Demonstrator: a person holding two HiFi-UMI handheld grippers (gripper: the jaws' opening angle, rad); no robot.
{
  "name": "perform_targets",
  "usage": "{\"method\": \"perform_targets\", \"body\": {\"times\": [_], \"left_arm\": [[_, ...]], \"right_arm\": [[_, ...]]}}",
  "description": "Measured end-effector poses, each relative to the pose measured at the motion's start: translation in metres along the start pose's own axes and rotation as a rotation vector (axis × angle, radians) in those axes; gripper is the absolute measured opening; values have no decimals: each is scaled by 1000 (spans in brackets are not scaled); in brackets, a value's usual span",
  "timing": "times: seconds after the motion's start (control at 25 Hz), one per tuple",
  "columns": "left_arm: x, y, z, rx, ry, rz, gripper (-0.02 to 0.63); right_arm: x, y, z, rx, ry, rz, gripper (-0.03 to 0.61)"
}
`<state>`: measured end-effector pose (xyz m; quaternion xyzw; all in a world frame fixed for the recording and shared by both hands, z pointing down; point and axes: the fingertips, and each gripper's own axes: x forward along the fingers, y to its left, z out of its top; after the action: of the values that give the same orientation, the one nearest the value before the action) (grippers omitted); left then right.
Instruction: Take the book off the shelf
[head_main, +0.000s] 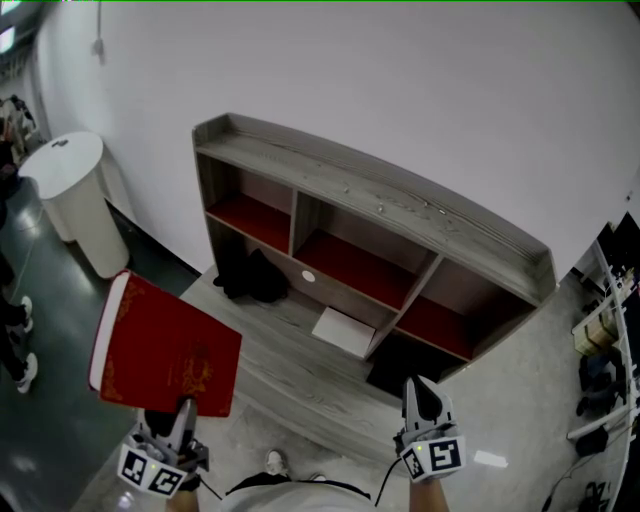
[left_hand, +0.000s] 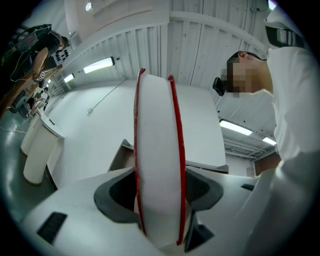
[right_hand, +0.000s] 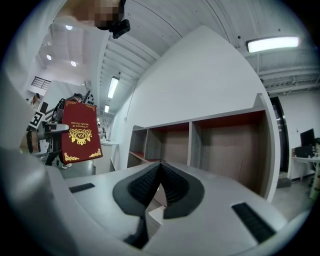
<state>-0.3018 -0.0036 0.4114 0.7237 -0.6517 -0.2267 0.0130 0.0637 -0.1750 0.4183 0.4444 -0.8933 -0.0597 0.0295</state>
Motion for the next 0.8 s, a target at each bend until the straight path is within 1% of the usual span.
{"method": "perform_targets", "body": {"times": [0.16, 0.8], "left_arm": [[5, 6, -4, -20, -1, -4, 252], [30, 18, -12, -46, -2, -31, 252]], "right_arm": [[8, 2, 2, -5, -4, 0, 23], [28, -1, 2, -15, -9, -11, 23]]}}
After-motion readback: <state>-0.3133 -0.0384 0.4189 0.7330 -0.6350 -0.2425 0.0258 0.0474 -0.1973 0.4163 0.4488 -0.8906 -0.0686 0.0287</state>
